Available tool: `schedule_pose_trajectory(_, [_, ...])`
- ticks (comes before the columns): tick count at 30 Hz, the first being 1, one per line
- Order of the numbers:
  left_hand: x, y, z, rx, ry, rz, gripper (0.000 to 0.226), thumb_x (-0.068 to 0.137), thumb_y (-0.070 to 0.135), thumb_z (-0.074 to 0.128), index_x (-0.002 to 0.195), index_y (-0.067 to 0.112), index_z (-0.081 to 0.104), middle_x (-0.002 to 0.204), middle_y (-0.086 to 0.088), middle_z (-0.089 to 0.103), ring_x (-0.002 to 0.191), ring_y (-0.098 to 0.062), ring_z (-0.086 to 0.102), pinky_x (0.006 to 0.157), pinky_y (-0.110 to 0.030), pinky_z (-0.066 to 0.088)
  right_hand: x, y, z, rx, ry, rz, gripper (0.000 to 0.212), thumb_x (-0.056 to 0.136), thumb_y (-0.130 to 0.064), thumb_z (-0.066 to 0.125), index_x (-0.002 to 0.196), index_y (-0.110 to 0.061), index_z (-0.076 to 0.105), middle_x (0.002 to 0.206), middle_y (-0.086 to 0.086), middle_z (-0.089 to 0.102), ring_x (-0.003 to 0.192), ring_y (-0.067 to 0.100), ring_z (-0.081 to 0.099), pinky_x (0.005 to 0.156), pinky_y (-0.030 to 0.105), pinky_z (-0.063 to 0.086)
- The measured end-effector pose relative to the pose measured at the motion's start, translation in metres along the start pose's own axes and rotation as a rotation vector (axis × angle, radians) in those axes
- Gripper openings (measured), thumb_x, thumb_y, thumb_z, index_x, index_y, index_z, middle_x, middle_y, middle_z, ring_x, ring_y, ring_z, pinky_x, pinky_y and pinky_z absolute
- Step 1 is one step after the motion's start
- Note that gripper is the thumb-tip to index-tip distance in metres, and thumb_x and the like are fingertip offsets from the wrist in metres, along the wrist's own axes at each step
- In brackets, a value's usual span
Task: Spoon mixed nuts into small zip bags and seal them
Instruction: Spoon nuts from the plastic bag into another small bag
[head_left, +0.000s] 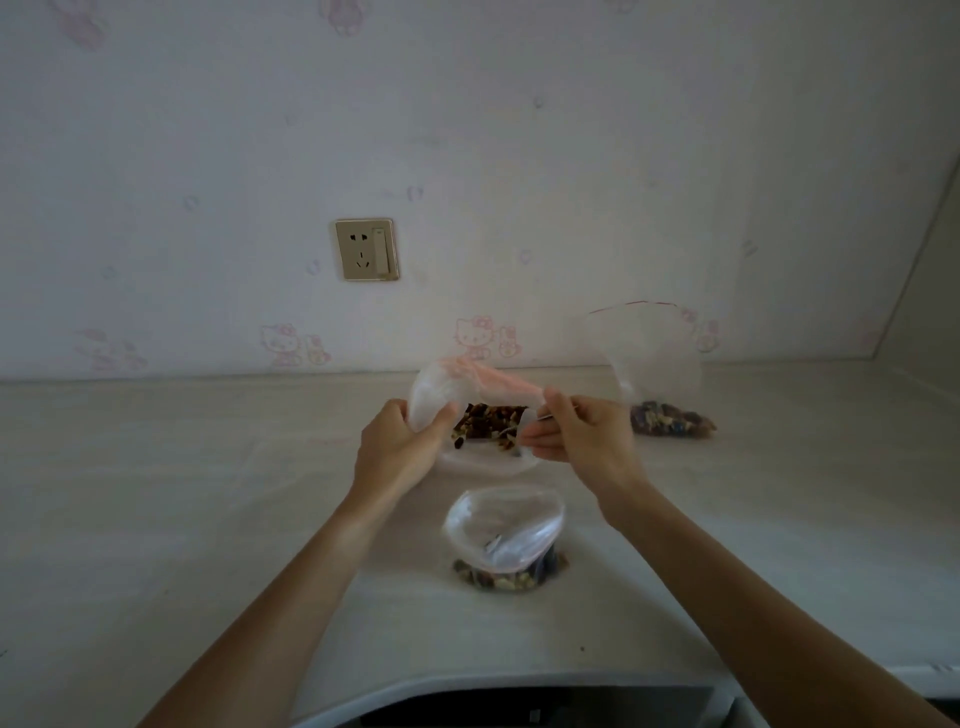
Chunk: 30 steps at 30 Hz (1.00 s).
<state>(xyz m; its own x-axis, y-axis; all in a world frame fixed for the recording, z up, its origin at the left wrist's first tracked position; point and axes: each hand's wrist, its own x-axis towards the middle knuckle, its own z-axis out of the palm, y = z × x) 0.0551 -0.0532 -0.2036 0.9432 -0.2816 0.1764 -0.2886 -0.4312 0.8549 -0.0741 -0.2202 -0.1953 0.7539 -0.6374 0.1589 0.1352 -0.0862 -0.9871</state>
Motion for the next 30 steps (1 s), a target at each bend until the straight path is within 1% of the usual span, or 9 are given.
schedule_pose_trajectory(4, [0.013, -0.013, 0.013, 0.024, 0.091, 0.085, 0.038, 0.091, 0.053, 0.065, 0.079, 0.018, 0.064, 0.075, 0.003, 0.068, 0.069, -0.014, 0.065, 0.060, -0.033, 0.053, 0.011, 0.013, 0.015, -0.114, -0.040, -0.069, 0.028, 0.103, -0.026, 0.061, 0.088, -0.006, 0.075, 0.074, 0.009, 0.078, 0.071, 0.022, 0.078, 0.073, 0.037, 0.065])
schedule_pose_trajectory(6, [0.017, -0.018, 0.017, 0.028, 0.137, 0.182, 0.040, 0.098, 0.042, 0.062, 0.069, 0.016, 0.053, 0.063, 0.004, 0.057, 0.055, -0.004, 0.052, 0.052, -0.022, 0.040, 0.013, 0.019, 0.017, -0.115, -0.061, -0.069, 0.024, 0.100, -0.025, 0.066, 0.093, -0.006, 0.077, 0.077, 0.007, 0.079, 0.075, 0.020, 0.078, 0.077, 0.036, 0.065])
schedule_pose_trajectory(7, [0.017, -0.019, 0.019, 0.025, 0.164, 0.231, 0.042, 0.100, 0.037, 0.061, 0.066, 0.017, 0.047, 0.060, 0.006, 0.051, 0.051, -0.004, 0.048, 0.049, -0.017, 0.035, 0.012, 0.022, 0.017, -0.108, -0.076, -0.066, 0.021, 0.098, -0.025, 0.069, 0.094, -0.007, 0.078, 0.078, 0.006, 0.080, 0.078, 0.020, 0.078, 0.078, 0.034, 0.064])
schedule_pose_trajectory(10, [0.016, -0.017, 0.023, -0.004, 0.215, 0.349, 0.047, 0.103, 0.028, 0.062, 0.063, 0.025, 0.038, 0.054, 0.011, 0.047, 0.049, -0.001, 0.045, 0.047, -0.014, 0.035, 0.012, 0.023, 0.015, -0.094, -0.107, -0.056, 0.008, 0.093, -0.012, 0.075, 0.088, -0.009, 0.079, 0.079, 0.006, 0.080, 0.083, 0.025, 0.078, 0.080, 0.034, 0.064])
schedule_pose_trajectory(13, [0.013, -0.015, 0.024, -0.013, 0.236, 0.425, 0.050, 0.104, 0.026, 0.062, 0.063, 0.033, 0.035, 0.058, 0.024, 0.054, 0.049, 0.002, 0.046, 0.048, -0.012, 0.035, 0.012, 0.024, 0.016, -0.154, -0.078, -0.082, 0.019, 0.094, -0.005, 0.071, 0.079, -0.015, 0.078, 0.077, 0.006, 0.079, 0.081, 0.028, 0.077, 0.080, 0.038, 0.065])
schedule_pose_trajectory(20, [0.009, -0.016, 0.023, -0.072, 0.240, 0.488, 0.047, 0.103, 0.032, 0.061, 0.062, 0.038, 0.039, 0.054, 0.017, 0.045, 0.047, -0.006, 0.039, 0.046, -0.016, 0.031, 0.010, 0.028, 0.018, -0.141, 0.025, -0.066, 0.023, 0.095, -0.006, 0.069, 0.076, -0.018, 0.076, 0.075, 0.006, 0.078, 0.076, 0.027, 0.077, 0.077, 0.042, 0.065])
schedule_pose_trajectory(24, [0.009, -0.017, 0.022, -0.067, 0.233, 0.494, 0.047, 0.102, 0.032, 0.061, 0.062, 0.036, 0.037, 0.054, 0.015, 0.044, 0.047, -0.007, 0.036, 0.046, -0.017, 0.029, 0.010, 0.029, 0.018, -0.190, 0.018, -0.098, 0.016, 0.095, -0.006, 0.068, 0.084, -0.012, 0.078, 0.077, 0.007, 0.078, 0.075, 0.024, 0.077, 0.075, 0.039, 0.065])
schedule_pose_trajectory(28, [0.008, -0.019, 0.020, -0.056, 0.241, 0.470, 0.046, 0.102, 0.032, 0.060, 0.064, 0.032, 0.036, 0.055, 0.016, 0.046, 0.048, -0.007, 0.037, 0.046, -0.017, 0.031, 0.010, 0.030, 0.018, -0.163, 0.043, -0.091, 0.022, 0.097, -0.005, 0.065, 0.082, -0.019, 0.071, 0.079, 0.009, 0.078, 0.074, 0.023, 0.077, 0.069, 0.036, 0.065])
schedule_pose_trajectory(30, [0.008, -0.020, 0.019, -0.059, 0.241, 0.448, 0.046, 0.103, 0.030, 0.061, 0.064, 0.031, 0.036, 0.055, 0.017, 0.048, 0.048, -0.007, 0.038, 0.046, -0.017, 0.032, 0.011, 0.030, 0.017, -0.128, 0.045, -0.068, 0.020, 0.099, -0.004, 0.063, 0.085, -0.017, 0.069, 0.083, 0.011, 0.077, 0.074, 0.021, 0.078, 0.065, 0.032, 0.064])
